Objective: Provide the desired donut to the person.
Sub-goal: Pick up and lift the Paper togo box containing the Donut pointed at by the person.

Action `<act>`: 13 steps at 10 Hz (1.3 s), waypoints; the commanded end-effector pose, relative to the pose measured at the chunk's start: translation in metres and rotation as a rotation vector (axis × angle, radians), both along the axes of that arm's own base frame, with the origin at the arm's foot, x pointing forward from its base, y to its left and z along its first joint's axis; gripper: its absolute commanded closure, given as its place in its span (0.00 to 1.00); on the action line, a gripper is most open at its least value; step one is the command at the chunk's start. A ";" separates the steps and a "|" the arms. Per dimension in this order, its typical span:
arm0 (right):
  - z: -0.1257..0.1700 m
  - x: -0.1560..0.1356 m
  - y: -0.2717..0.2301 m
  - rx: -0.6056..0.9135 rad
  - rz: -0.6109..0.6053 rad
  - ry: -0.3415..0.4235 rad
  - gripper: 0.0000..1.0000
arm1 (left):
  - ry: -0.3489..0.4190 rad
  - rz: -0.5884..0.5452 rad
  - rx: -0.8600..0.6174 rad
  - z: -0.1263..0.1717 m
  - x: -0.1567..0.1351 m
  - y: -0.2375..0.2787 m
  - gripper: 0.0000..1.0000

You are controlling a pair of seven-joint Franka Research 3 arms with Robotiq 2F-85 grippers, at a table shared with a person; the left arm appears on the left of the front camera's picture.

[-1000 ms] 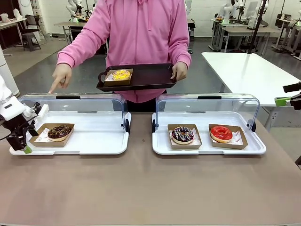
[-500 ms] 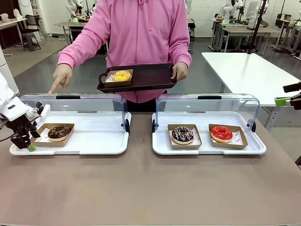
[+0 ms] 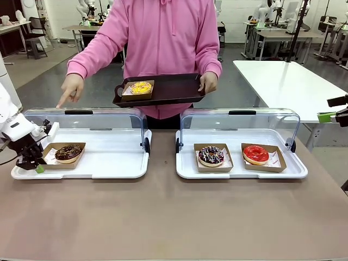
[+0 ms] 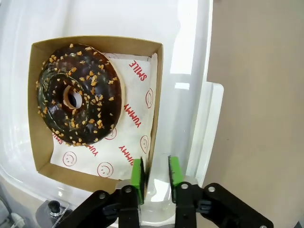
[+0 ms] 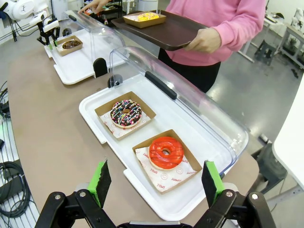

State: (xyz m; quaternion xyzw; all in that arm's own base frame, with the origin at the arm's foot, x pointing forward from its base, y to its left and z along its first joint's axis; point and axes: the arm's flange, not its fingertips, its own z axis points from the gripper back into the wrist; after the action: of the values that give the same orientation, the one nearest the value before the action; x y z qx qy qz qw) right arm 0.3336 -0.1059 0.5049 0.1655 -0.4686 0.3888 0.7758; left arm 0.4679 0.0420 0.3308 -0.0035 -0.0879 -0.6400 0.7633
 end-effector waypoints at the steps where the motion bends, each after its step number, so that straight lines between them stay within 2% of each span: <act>1: -0.003 0.004 0.000 0.021 0.012 -0.014 0.00 | -0.018 -0.011 -0.010 -0.003 0.005 0.005 1.00; 6: -0.003 0.004 0.000 0.021 0.012 -0.014 0.00 | -0.036 -0.047 -0.031 0.011 -0.007 0.000 1.00; 9: -0.003 0.004 0.000 0.021 0.012 -0.014 0.00 | -0.077 -0.067 -0.022 0.042 -0.054 0.000 1.00; 13: -0.003 0.004 0.000 0.021 0.012 -0.014 0.00 | -0.074 -0.128 0.002 0.076 -0.139 -0.015 1.00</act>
State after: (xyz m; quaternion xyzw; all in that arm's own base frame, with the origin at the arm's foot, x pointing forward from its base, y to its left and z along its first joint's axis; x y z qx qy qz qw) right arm 0.3337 -0.1060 0.5048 0.1655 -0.4684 0.3888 0.7759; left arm 0.3825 0.0314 0.4092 0.0106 -0.1190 -0.6809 0.7225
